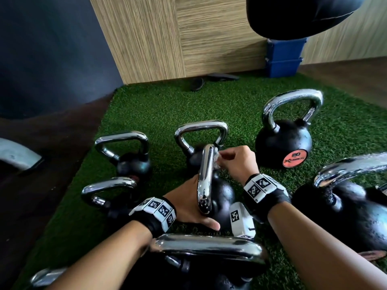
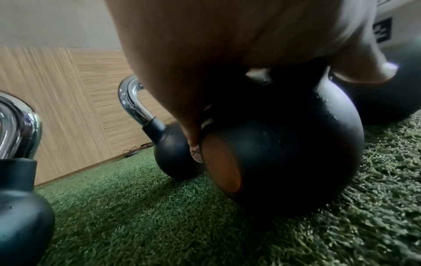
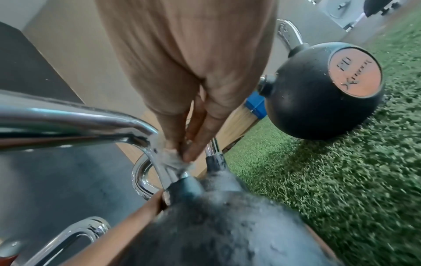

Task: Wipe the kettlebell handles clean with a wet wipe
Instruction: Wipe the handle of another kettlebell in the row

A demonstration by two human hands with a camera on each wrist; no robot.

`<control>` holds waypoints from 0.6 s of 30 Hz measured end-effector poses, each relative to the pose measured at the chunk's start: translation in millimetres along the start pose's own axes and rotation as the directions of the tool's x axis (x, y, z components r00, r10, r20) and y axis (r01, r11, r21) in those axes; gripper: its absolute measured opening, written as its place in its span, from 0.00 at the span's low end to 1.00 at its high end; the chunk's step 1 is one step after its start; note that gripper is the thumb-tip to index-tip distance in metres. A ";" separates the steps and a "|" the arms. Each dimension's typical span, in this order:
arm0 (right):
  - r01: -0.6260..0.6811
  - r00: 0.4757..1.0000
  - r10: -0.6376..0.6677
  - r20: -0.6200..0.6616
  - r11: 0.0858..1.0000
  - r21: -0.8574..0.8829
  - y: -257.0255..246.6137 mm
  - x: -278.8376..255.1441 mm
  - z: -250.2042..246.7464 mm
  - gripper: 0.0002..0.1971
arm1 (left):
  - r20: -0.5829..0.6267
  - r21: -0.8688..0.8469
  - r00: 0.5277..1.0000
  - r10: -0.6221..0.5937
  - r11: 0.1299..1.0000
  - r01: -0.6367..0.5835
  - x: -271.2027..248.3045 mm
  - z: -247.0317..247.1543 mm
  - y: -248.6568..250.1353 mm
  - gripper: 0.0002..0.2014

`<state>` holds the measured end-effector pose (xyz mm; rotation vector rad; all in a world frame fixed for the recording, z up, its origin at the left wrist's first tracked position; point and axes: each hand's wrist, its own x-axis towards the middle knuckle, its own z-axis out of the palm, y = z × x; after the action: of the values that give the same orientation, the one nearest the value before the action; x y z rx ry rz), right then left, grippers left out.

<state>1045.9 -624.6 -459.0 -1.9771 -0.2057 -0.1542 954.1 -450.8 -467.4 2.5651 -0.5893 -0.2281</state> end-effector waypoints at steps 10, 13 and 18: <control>0.137 0.990 -0.137 0.021 0.990 -0.023 -9.9 12.3 -5.3 0.09 | 0.036 0.143 0.999 -0.003 0.990 -0.002 4.1 -0.2 -9.7 0.38; 0.317 0.948 -0.317 0.023 0.946 -0.070 -23.7 11.6 -10.3 0.10 | 0.055 0.115 0.998 -0.001 0.993 -0.006 5.9 -8.3 -13.7 0.43; 0.483 0.876 -0.469 0.117 0.849 -0.214 -35.5 3.3 -15.9 0.12 | 0.090 0.136 0.994 -0.064 0.989 0.051 14.7 -16.3 -16.8 0.50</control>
<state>1041.2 -624.9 -420.3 -2.1354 -0.7529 -0.4594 977.7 -437.3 -462.6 2.7149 -0.5834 -0.3412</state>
